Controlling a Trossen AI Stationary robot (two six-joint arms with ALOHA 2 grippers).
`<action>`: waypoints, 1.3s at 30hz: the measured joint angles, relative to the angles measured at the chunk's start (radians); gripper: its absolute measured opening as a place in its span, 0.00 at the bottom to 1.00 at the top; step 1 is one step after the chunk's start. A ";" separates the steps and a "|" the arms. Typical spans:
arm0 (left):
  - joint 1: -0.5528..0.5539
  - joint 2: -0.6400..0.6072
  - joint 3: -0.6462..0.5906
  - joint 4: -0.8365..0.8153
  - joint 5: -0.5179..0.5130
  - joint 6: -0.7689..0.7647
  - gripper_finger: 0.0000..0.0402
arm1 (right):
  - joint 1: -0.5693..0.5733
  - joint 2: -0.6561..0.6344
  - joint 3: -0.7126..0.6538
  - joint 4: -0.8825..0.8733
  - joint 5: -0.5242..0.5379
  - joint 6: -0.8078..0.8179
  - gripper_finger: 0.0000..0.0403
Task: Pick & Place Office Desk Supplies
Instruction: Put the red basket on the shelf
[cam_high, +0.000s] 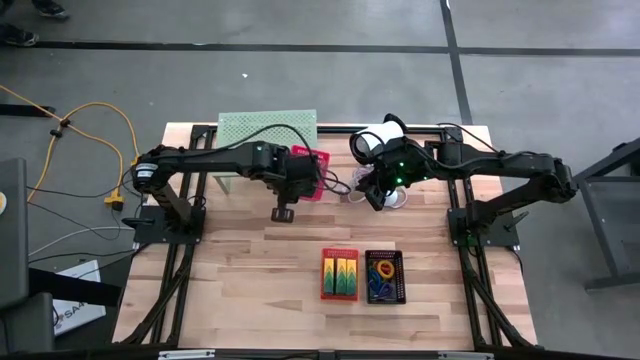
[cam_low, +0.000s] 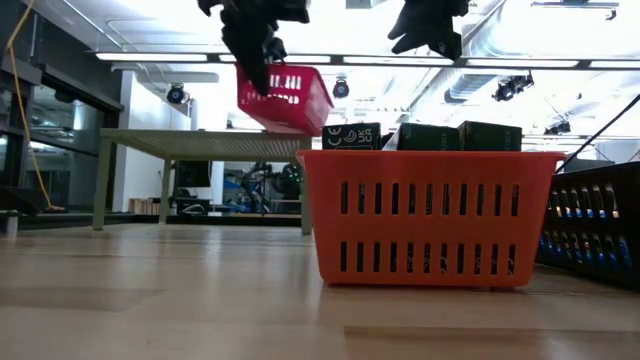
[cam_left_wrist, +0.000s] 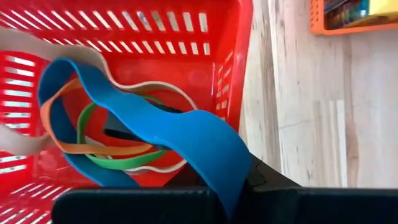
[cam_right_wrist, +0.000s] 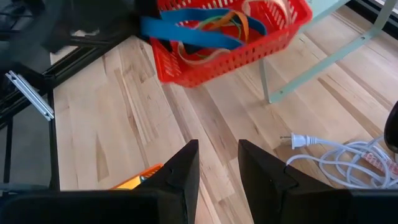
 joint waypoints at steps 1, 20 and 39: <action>0.004 -0.020 -0.012 0.001 0.000 -0.002 0.00 | 0.000 0.000 0.000 0.000 0.000 0.000 0.25; 0.051 -0.336 -0.188 0.030 -0.068 0.014 0.00 | 0.000 0.000 0.000 0.007 0.000 0.000 0.25; 0.041 -0.572 -0.397 -0.008 -0.163 -0.093 0.00 | 0.000 0.000 0.000 0.011 0.000 0.000 0.25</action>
